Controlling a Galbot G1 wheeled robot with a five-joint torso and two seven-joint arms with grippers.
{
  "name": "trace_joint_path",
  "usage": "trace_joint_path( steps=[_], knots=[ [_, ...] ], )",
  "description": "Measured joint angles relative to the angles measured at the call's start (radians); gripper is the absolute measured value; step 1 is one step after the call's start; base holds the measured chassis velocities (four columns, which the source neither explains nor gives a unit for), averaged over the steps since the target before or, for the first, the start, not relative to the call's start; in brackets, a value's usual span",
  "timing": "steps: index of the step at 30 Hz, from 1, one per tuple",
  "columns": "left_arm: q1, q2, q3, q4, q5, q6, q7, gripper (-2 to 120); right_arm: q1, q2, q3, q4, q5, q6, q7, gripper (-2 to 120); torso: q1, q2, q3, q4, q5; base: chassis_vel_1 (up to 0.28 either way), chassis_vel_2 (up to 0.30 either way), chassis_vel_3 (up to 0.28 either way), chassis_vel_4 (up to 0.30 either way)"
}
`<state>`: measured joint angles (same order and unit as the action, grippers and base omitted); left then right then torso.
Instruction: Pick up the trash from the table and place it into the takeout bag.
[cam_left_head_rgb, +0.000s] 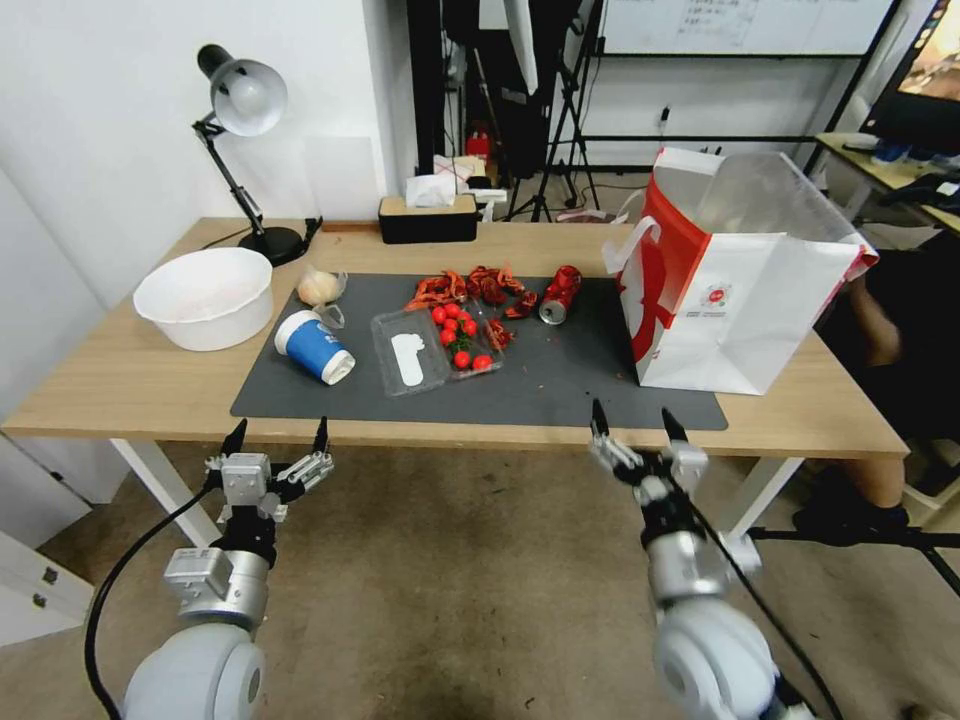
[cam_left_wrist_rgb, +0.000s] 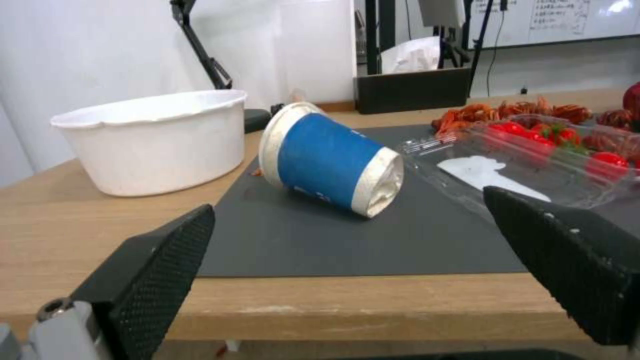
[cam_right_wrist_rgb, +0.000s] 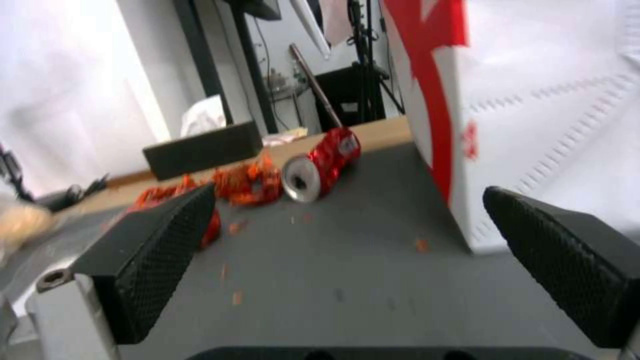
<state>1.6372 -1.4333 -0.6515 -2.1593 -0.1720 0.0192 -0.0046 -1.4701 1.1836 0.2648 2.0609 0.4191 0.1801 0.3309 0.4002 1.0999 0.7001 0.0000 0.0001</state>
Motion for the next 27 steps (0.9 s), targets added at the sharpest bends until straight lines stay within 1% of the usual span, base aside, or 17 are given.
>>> trace_joint_path(
  steps=[1, 2, 3, 4, 5, 6, 7, 10, 11, 15, 17, 19, 21, 22, 23, 25, 27],
  knots=[
    [-0.001, 0.0, 0.0, 0.004, 0.001, 0.001, 0.0, 100, 0.059, -0.011, -0.021, -0.02, 0.031, -0.021, 0.026, 100, 0.0, 0.0, 0.0, -0.0002, -0.0001, 0.0, 0.0, 0.0, 0.0],
    [-0.001, 0.0, 0.0, 0.004, 0.001, 0.001, 0.0, 100, 0.059, -0.011, -0.021, -0.02, 0.031, -0.021, 0.026, 100, 0.0, 0.0, 0.0, -0.0002, -0.0001, 0.0, 0.0, 0.0, 0.0],
    [-0.003, 0.0, 0.0, 0.006, 0.002, 0.001, 0.0, 100, 0.104, -0.016, -0.038, -0.038, 0.049, -0.033, 0.046, 100, 0.0, 0.0, 0.0, 0.0001, -0.0002, 0.0, 0.0, 0.0, 0.0],
    [-0.005, -0.003, 0.0, 0.011, 0.006, 0.003, 0.0, 100, 0.209, -0.02, -0.08, -0.096, 0.081, -0.052, 0.087, 100, 0.0, 0.0, 0.0, -0.0001, -0.0001, 0.0, 0.0, 0.0, 0.0],
    [-0.006, -0.003, 0.0, 0.013, 0.007, 0.003, 0.0, 100, 0.236, -0.02, -0.093, -0.111, 0.089, -0.058, 0.096, 100, 0.0, 0.0, 0.0, 0.0, -0.0001, 0.0, 0.0, 0.0, 0.0],
    [-0.007, -0.006, 0.002, 0.02, 0.016, 0.004, 0.0, 100, 0.334, -0.016, -0.138, -0.163, 0.121, -0.073, 0.136, 100, 0.0, 0.0, 0.0, -0.0003, -0.0001, 0.0, 0.0, 0.0, 0.0],
    [-0.007, -0.006, 0.002, 0.02, 0.016, 0.004, 0.0, 100, 0.334, -0.016, -0.138, -0.163, 0.121, -0.073, 0.136, 100, 0.0, 0.0, 0.0, -0.0003, -0.0001, 0.0, 0.0, 0.0, 0.0],
    [-0.009, -0.008, 0.004, 0.031, 0.021, 0.004, 0.0, 100, 0.483, -0.004, -0.214, -0.238, 0.15, -0.087, 0.196, 100, 0.0, 0.0, 0.0, 0.0002, -0.0002, 0.0, 0.0, 0.0, 0.0],
    [-0.009, -0.008, 0.004, 0.031, 0.021, 0.004, 0.0, 100, 0.483, -0.004, -0.214, -0.238, 0.15, -0.087, 0.196, 100, 0.0, 0.0, 0.0, 0.0002, -0.0002, 0.0, 0.0, 0.0, 0.0],
    [-0.01, -0.008, 0.004, 0.037, 0.021, 0.004, 0.0, 100, 0.577, 0.008, -0.271, -0.296, 0.169, -0.098, 0.245, 100, 0.0, 0.0, 0.0, -0.0001, -0.0003, 0.0, 0.0, 0.0, 0.0],
    [-0.013, -0.007, 0.004, 0.043, 0.021, 0.004, 0.0, 100, 0.647, 0.014, -0.32, -0.345, 0.187, -0.105, 0.296, 100, 0.0, 0.0, 0.0, -0.0001, -0.0002, 0.0, 0.0, 0.0, 0.0],
    [-0.014, -0.007, 0.004, 0.044, 0.02, 0.004, 0.0, 100, 0.661, 0.015, -0.329, -0.356, 0.191, -0.108, 0.305, 100, 0.0, 0.0, 0.0, 0.0, -0.0001, 0.0, 0.0, 0.0, 0.0],
    [-0.017, -0.005, 0.004, 0.052, 0.018, 0.004, 0.0, 100, 0.714, 0.022, -0.362, -0.399, 0.204, -0.121, 0.35, 100, 0.0, 0.0, 0.0, -0.0001, -0.0003, 0.0, 0.0, 0.0, 0.0],
    [-0.022, -0.003, 0.004, 0.062, 0.016, 0.003, 0.0, 100, 0.77, 0.034, -0.391, -0.447, 0.222, -0.136, 0.396, 100, 0.0, 0.0, 0.0, -0.0002, -0.0001, 0.0, 0.0, 0.0, 0.0],
    [-0.022, -0.003, 0.004, 0.062, 0.016, 0.003, 0.0, 100, 0.77, 0.034, -0.391, -0.447, 0.222, -0.136, 0.396, 100, 0.0, 0.0, 0.0, -0.0002, -0.0001, 0.0, 0.0, 0.0, 0.0],
    [-0.025, 0.0, 0.004, 0.072, 0.01, 0.002, 0.0, 100, 0.834, 0.05, -0.423, -0.509, 0.248, -0.164, 0.441, 100, 0.0, 0.0, 0.0, 0.0001, -0.0003, 0.0, 0.0, 0.0, 0.0],
    [-0.026, 0.001, 0.004, 0.074, 0.009, 0.001, 0.0, 100, 0.842, 0.052, -0.428, -0.518, 0.252, -0.168, 0.446, 100, 0.0, 0.0, 0.0, 0.0, -0.0003, 0.0, 0.0, 0.0, 0.0]
  ],
)
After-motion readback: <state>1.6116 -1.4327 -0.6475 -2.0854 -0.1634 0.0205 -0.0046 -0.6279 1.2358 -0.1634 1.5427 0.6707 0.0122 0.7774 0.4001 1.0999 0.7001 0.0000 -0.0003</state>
